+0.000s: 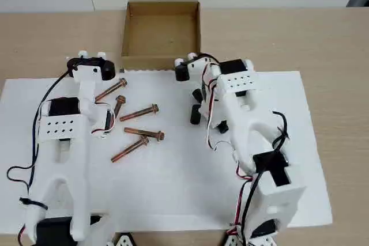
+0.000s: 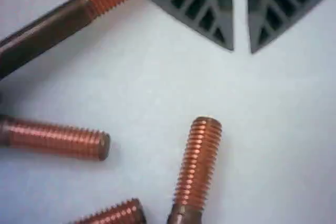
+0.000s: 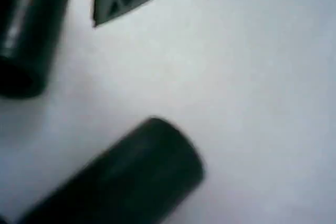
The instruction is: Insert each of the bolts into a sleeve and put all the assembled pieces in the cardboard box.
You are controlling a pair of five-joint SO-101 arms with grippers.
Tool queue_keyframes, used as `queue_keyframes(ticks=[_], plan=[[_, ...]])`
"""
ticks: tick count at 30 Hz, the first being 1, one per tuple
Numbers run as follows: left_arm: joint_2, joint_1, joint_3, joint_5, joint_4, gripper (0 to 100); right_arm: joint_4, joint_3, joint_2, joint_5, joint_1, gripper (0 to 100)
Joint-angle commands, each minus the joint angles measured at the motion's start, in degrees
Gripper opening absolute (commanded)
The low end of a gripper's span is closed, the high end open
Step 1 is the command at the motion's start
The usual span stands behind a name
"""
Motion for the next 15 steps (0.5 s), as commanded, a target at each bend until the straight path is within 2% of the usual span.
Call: queue_keyframes(ticks=[1, 15], plan=[[-0.18, -0.09, -0.92, -0.26, -1.05, 1, -1.45, -2.29, 0.66, 0.70, 1.01, 11.3], [-0.18, -0.09, -0.84, -0.18, -1.76, 1, -1.36, -2.20, 7.08, 0.70, 0.57, 11.1]])
